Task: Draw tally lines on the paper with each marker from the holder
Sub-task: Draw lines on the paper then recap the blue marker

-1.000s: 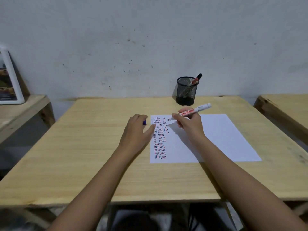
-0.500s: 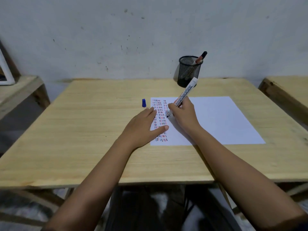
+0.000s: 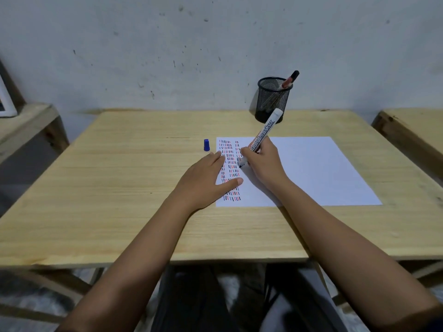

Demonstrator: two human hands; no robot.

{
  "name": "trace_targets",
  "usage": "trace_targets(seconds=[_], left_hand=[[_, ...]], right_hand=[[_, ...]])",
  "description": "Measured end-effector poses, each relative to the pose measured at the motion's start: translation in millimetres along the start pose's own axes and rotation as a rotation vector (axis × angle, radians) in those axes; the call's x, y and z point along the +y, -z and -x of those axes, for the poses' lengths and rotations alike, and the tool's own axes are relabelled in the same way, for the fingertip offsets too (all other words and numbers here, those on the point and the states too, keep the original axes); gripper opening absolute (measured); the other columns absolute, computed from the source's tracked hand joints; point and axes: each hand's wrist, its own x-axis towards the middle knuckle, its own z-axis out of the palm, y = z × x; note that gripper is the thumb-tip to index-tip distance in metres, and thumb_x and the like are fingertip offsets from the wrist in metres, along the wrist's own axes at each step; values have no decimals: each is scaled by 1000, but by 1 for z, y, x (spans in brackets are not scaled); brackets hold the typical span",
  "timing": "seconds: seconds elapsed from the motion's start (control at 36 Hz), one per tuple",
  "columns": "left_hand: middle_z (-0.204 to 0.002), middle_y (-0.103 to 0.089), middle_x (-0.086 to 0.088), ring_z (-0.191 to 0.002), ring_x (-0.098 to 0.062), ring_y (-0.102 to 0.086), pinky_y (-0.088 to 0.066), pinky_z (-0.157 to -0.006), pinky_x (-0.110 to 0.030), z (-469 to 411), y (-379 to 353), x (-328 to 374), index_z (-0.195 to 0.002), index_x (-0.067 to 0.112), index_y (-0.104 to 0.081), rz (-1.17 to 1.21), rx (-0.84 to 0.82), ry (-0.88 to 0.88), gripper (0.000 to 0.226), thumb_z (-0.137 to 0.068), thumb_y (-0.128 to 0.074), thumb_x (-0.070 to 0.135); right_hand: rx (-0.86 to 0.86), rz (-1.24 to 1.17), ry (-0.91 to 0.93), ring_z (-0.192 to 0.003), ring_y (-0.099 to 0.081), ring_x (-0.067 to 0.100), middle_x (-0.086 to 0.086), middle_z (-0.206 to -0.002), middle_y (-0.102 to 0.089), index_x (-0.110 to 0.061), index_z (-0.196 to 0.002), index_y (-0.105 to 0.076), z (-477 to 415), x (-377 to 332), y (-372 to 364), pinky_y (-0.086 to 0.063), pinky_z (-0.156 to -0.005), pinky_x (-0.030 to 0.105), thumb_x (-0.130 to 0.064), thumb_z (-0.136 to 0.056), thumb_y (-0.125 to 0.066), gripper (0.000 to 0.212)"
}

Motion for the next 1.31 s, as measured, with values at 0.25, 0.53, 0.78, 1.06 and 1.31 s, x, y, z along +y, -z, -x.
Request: trace_targets(seconds=[0.25,0.53,0.78,1.06,1.31], left_hand=[[-159,-18,2,-147,-13,-13,-20,-115,-33,3,-5,-3,-147,15,-25,-5,-5,6,80,-86,-44,63],[-147,-28,1,-136,-14,-22,-31,-100,-25,-18,3,-14,-141,15,-35,221,428,100,69,-84,-62,41],[-107,-51,-10,-106,-27,-53,-36,-81,-22,-55,11,-23,-119,4,-59,251,279,221,31,-92,-53,18],[-94,-71,-6,-85,-17,-65,-51,-81,-32,-58,25,18,-86,15,-72,1269,394,302,5,-81,-71,15],[-86,-74,-2,-85,-10,-69,-52,-84,-18,-56,29,40,-90,11,-72,1466,314,162,10,-81,-69,8]], right_hand=[[9,-24,-19,-53,-48,4,4,-67,-46,-12,-74,-36,5,0,-1,-35,-44,5,-3,-85,-53,22],[110,-350,-158,-42,-45,2,2,-59,-49,-6,-88,-51,4,1,9,-43,-48,13,-13,-83,-67,18],[92,-607,-218,-45,-48,4,5,-60,-49,-4,-78,-58,-7,-10,20,-43,-47,10,-12,-84,-66,13],[98,-921,-216,-52,-59,7,-1,-58,-64,-9,-74,-59,-17,-35,24,-53,-54,14,-7,-88,-59,14],[75,-899,-190,-49,-57,7,-2,-57,-64,-7,-79,-59,-17,-43,30,-52,-53,14,-10,-88,-59,10]])
